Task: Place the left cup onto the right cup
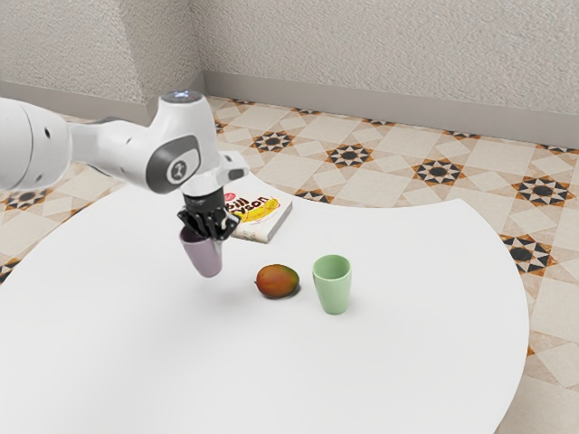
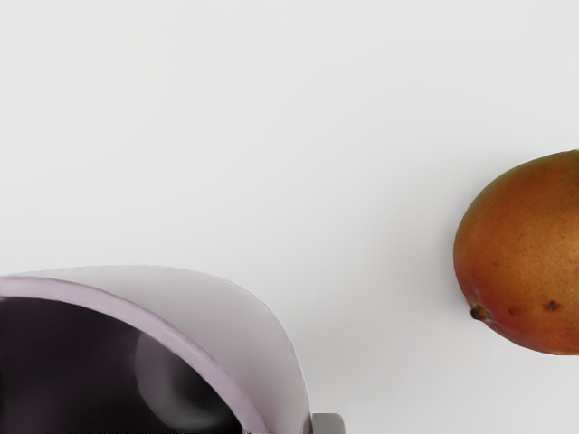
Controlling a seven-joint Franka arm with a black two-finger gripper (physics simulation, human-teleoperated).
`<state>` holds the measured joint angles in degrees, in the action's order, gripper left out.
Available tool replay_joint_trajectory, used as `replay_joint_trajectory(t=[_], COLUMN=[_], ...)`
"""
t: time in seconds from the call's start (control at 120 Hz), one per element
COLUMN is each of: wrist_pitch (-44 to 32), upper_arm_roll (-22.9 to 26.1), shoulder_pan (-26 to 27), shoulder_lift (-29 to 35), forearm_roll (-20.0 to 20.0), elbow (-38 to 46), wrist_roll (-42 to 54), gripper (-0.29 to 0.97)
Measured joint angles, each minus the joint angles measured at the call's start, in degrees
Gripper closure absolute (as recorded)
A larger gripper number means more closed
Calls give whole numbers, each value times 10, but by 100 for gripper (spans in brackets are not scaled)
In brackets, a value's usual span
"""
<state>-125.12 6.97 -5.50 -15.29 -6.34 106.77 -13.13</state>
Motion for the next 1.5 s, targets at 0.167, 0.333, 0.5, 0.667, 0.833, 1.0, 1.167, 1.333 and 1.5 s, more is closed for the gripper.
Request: replay_joint_trajectory(t=[0.167, 0.333, 0.5, 0.667, 0.833, 1.0, 1.167, 1.333, 1.5], wrist_pitch=[58, 101, 125, 136, 141, 143, 150, 167, 186], upper_arm_roll=[43, 83, 107, 126, 129, 130, 134, 155, 162], shoulder_pan=[1, 1, 3, 20, 48, 80, 87, 87, 88], shoulder_lift=[-4, -23, -61, -94, -140, -166, -168, -169, -168], forearm_roll=[-6, -9, -19, -34, -45, -62, -69, -90, -97], elbow=[-75, -136, -191, -243, -303, -339, -334, -333, -325], wrist_roll=[-1, -1, -1, -1, -1, -2, -17, -46, -77], gripper=[78, 78, 78, 78, 78, 78, 78, 78, 78])
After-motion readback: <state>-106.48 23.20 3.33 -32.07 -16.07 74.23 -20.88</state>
